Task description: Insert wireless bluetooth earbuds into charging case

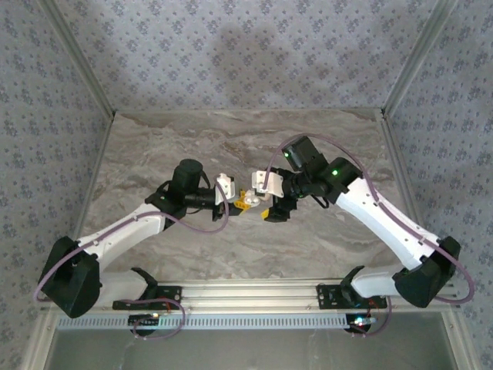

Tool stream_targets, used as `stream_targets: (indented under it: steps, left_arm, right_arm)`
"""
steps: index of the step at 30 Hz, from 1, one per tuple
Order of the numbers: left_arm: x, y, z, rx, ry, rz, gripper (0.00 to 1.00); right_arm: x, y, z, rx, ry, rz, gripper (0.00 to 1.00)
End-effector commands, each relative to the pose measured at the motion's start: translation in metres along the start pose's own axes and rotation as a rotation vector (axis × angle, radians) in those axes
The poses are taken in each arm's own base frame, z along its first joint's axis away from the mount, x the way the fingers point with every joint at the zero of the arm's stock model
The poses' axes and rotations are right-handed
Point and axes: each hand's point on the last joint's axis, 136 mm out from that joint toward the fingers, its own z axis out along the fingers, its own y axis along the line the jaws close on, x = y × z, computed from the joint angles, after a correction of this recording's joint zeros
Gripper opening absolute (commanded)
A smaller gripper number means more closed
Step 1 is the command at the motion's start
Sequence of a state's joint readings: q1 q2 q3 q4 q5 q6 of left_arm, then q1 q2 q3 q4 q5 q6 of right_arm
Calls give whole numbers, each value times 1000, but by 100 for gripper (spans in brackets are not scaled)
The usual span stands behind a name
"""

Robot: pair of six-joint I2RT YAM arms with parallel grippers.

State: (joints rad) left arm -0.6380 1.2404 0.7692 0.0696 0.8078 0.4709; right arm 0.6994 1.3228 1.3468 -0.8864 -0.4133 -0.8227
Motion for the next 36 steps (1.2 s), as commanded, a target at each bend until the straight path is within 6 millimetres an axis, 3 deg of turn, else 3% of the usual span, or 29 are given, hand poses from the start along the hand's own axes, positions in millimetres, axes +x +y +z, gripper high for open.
stream_targets:
  steps: [1, 10, 18, 22, 27, 32, 36]
  left_arm:
    - [-22, -2, -4, 9, -39, 67, 17]
    - [-28, -1, -5, 10, -55, 75, 17]
    - [-27, 8, -2, -23, -48, 43, 17]
    - [-24, 15, -1, -50, -40, -12, 17]
    - [-16, 28, 4, -83, -18, -177, 17]
    - [2, 48, 10, -146, 79, -530, 17]
    - [19, 50, 18, -153, 164, -840, 18]
  right_arm:
    - [-15, -2, 0, -18, -41, -47, 87]
    - [-20, 2, 16, -88, -73, -31, 83]
    - [-7, 37, -2, -213, -39, 26, 66]
    - [-1, 46, -18, -185, -55, 55, 62]
    - [-1, 23, -36, -20, -189, 190, 61]
    - [24, -40, -41, 298, -346, 589, 60]
    - [57, -70, -43, 470, -356, 963, 61]
